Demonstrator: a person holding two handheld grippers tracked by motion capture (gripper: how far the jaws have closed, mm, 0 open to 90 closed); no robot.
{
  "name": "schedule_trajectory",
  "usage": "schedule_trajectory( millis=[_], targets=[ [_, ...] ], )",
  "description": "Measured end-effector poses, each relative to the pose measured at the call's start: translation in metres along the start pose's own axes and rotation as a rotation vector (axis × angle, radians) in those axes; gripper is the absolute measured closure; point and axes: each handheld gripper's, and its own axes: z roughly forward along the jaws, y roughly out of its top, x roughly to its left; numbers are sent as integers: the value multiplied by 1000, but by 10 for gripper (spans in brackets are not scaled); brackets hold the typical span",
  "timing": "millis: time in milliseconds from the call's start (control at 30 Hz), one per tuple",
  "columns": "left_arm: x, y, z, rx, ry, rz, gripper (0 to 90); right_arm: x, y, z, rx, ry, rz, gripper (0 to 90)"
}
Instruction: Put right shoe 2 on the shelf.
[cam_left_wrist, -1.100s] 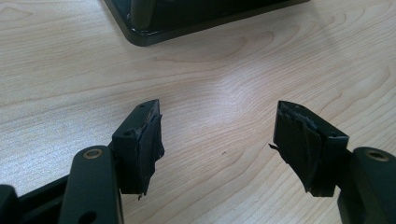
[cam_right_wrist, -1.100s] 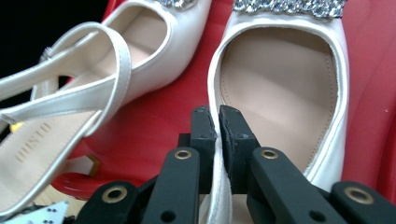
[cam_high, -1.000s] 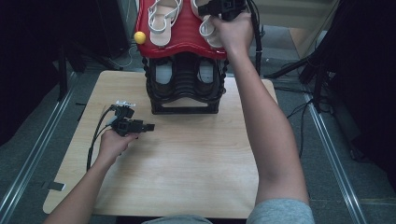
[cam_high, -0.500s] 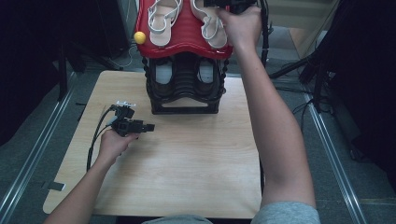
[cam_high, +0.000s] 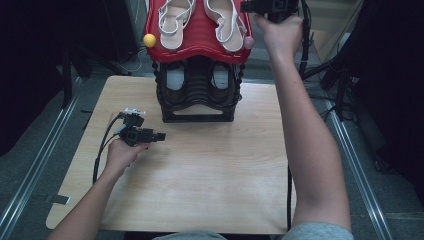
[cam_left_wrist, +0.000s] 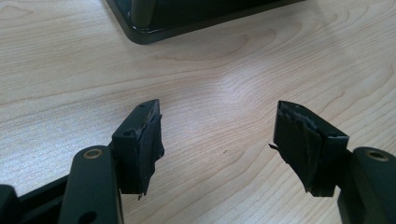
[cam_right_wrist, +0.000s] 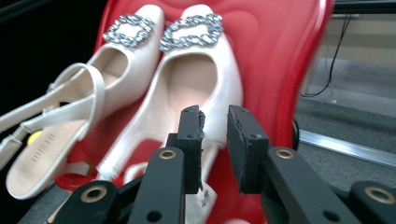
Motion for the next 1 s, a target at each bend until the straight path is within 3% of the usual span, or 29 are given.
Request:
schedule_trajectory(
  millis=[433, 633, 1000],
  targets=[
    [1, 0, 0, 1, 2, -4, 330, -30, -28, -20, -39, -22, 27, 699],
    [1, 0, 0, 0, 6, -3, 330, -41, -41, -20, -37, -28, 28, 636],
    [3, 0, -1, 2, 5, 0, 330, -51, -72, -17, -24, -31, 27, 619]
  ],
)
